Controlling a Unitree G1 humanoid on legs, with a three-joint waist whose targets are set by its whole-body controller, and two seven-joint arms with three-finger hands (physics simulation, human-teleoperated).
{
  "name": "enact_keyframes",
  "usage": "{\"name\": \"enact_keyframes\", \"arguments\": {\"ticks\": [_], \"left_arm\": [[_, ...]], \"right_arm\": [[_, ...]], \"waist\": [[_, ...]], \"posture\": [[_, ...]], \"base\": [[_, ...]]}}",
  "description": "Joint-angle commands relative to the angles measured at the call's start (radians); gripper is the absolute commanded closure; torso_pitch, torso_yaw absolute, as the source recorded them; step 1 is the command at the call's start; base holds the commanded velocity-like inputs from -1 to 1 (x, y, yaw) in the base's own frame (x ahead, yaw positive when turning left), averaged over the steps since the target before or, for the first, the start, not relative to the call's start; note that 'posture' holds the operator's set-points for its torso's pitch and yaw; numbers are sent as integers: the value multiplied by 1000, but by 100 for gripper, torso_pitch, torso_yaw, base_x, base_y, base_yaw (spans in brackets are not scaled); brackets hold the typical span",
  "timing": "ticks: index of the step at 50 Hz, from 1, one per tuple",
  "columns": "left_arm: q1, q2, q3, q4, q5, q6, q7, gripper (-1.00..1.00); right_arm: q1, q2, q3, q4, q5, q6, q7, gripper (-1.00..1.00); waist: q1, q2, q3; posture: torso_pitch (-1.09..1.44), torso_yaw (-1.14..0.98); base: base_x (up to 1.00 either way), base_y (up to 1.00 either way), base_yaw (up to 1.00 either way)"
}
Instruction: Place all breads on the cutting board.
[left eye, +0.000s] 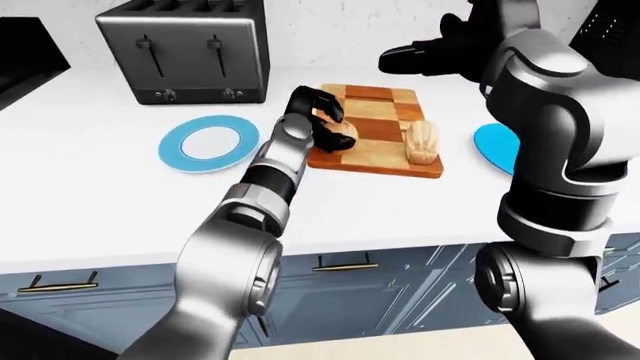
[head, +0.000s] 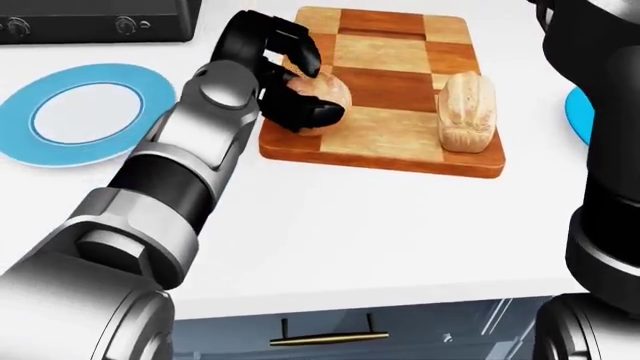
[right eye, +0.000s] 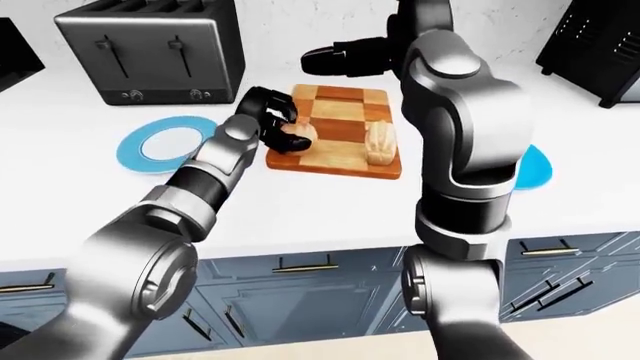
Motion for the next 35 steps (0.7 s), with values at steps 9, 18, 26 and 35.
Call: {"name": "enact_keyframes", "arguments": {"ticks": [9,18,26,35], "left_arm": [[-48,10,4,-44,9,-40,9,-100],[-49,7,7,-47,6,-49,16,-100],[-127,36,49,-79,-66,-13,-16,-100],[-187,107,50,-188,-196,90,-29,-100]], "right_arm": [[-34,-2,-1,-22,3,-36,-8,-100],[-37,1,0,-18,5,-38,-8,-100],[-49,-3,4,-10,4,-37,-6,-100],[-61,23,29,2,-15,-38,-7,-100]], "waist": [[-1,-1,-35],[-1,0,-36],[-1,0,-36],[-2,8,-28]], "posture": [[0,0],[0,0],[0,0],[0,0]], "base": [[0,0,0],[0,0,0],[0,0,0],[0,0,0]]}}
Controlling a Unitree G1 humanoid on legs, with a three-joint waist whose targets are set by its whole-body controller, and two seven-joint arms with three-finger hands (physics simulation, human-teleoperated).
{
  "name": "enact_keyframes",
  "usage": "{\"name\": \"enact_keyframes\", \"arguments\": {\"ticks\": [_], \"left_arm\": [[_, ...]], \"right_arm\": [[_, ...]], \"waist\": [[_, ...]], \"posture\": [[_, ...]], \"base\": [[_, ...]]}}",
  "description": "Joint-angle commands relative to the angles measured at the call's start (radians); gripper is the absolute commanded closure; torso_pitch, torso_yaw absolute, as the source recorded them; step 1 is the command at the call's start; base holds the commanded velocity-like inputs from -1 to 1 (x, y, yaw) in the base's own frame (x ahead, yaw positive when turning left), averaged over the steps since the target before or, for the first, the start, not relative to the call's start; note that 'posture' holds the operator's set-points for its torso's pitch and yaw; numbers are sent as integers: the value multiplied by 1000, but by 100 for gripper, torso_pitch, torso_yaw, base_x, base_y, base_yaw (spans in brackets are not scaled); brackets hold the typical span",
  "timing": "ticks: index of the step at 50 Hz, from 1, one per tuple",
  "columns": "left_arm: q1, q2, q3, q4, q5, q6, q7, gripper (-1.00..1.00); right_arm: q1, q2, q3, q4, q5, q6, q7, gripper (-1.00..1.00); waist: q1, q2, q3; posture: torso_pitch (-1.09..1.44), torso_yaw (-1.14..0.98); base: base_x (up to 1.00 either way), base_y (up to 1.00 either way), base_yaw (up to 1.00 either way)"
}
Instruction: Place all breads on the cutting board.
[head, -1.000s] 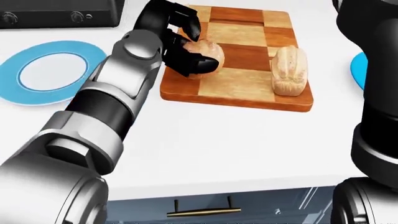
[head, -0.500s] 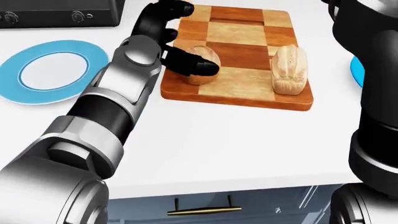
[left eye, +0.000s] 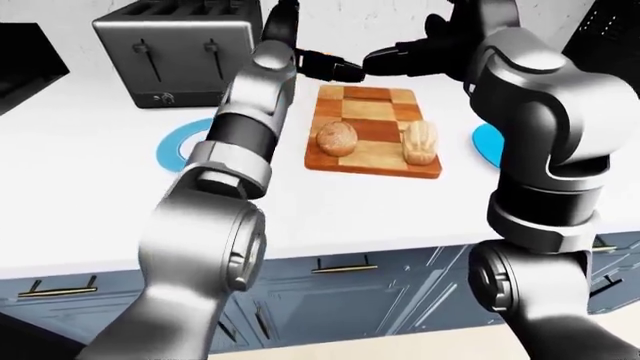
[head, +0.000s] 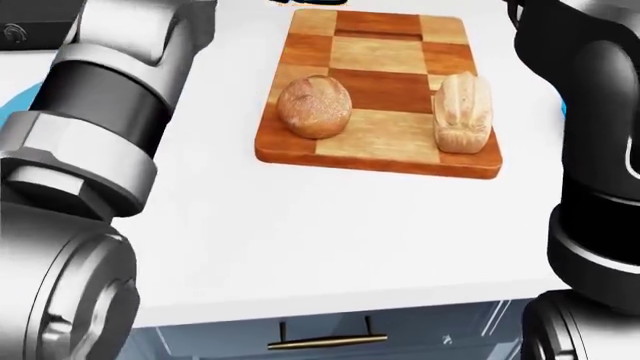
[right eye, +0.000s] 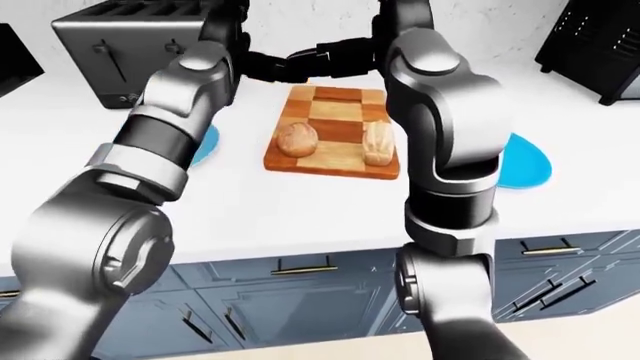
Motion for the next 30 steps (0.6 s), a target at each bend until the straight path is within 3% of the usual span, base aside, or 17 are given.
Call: {"name": "enact_keyframes", "arguments": {"ticks": [1,6,9,14,17,21,23,25,28,30], "left_arm": [[-18,12,9,-69,-41,5,23,-100],[49,48,-3,-312,-106,94,89,-100],[105,69,-13,-546,-150,237,126,-100],[255,95,-8,-893,-196,330,240,-100],[284,114,12,-1013,-230,381,291,-100],[356,148,21,-1214,-255,428,325,-100],[412,172,-4,-1341,-234,448,322,-100],[462,171,24,-1443,-248,499,342,-100],[509,182,47,-1522,-252,500,357,-100],[535,209,29,-1563,-229,506,356,-100]], "right_arm": [[-33,-2,-10,-32,-12,-29,-7,-100],[-5,11,5,-58,-28,-25,0,-100],[15,17,22,-126,-46,9,4,-100],[49,6,53,-286,-83,122,38,-100],[43,-5,67,-346,-118,178,68,-100],[43,4,96,-438,-173,197,109,-100],[50,17,113,-474,-209,189,122,-100],[56,23,122,-503,-245,186,142,-100],[46,44,120,-524,-286,187,162,-100],[51,56,134,-552,-314,187,174,-100]], "waist": [[0,-3,-27],[-3,3,-26],[-6,6,-25],[-8,12,-15],[-8,15,-13],[-10,20,-10],[-13,23,-6],[-15,26,-5],[-15,30,-2],[-14,33,-2]], "posture": [[0,0],[0,0],[0,0],[0,0],[0,0],[0,0],[0,0],[0,0],[0,0],[0,0]], "base": [[0,0,0],[0,0,0],[0,0,0],[0,0,0],[0,0,0],[0,0,0],[0,0,0],[0,0,0],[0,0,0],[0,0,0]]}}
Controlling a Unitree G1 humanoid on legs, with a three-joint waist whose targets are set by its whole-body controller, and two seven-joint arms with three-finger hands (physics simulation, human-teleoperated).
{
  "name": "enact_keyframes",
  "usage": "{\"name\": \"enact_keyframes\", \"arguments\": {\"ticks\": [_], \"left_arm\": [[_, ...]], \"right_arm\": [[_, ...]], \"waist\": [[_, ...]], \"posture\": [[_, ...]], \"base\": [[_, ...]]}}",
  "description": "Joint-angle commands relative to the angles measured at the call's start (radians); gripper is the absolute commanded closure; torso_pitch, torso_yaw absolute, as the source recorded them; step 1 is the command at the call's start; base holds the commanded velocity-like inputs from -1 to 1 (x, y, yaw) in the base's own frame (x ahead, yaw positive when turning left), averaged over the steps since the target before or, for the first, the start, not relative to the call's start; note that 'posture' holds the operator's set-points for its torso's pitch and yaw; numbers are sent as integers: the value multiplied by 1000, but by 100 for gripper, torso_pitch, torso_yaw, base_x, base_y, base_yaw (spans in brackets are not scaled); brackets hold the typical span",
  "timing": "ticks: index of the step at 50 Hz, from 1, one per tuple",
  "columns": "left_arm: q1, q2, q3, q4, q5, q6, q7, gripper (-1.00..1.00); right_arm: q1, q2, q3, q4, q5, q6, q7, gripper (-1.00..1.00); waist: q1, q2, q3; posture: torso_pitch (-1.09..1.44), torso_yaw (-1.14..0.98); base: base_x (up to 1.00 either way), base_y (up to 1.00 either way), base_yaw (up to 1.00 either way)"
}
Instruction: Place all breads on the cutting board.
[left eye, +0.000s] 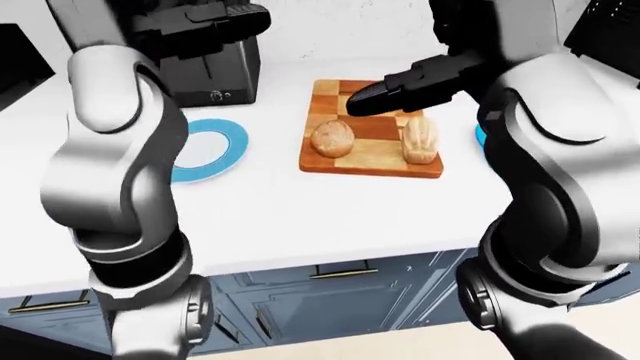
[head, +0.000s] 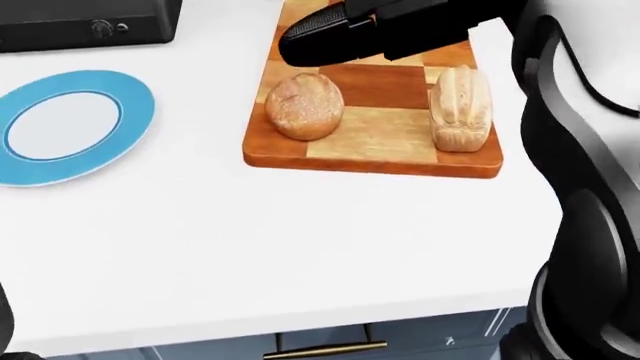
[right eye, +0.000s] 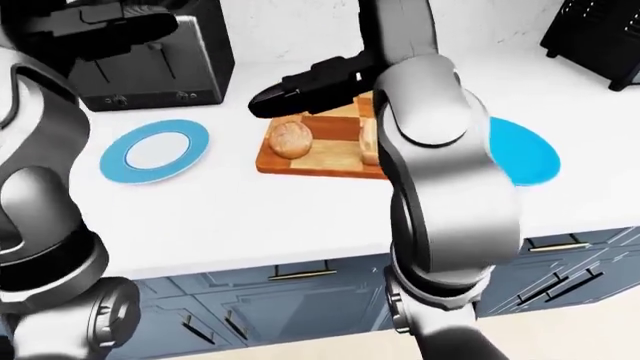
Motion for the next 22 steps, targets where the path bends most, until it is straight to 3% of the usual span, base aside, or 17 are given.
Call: {"name": "enact_keyframes", "arguments": {"ticks": [1,10,14,17,22], "left_arm": [[-3,15,-10,-59,36,-40,7,-100],[23,41,33,-201,26,45,-13,-100],[49,59,34,-255,35,59,-24,-100],[134,58,33,-302,63,-21,-46,-100],[139,69,37,-387,83,55,-87,-100]], "right_arm": [[-18,4,5,-41,-51,-38,13,-100],[2,52,55,-133,-190,-32,89,-100],[2,59,76,-169,-257,-37,120,-100],[-13,70,84,-202,-310,-15,143,-100],[-33,85,96,-214,-382,-19,187,-100]], "waist": [[-1,4,-27],[-3,10,-24],[-4,13,-20],[-4,15,-19],[-6,19,-20]], "posture": [[0,0],[0,0],[0,0],[0,0],[0,0]], "base": [[0,0,0],[0,0,0],[0,0,0],[0,0,0],[0,0,0]]}}
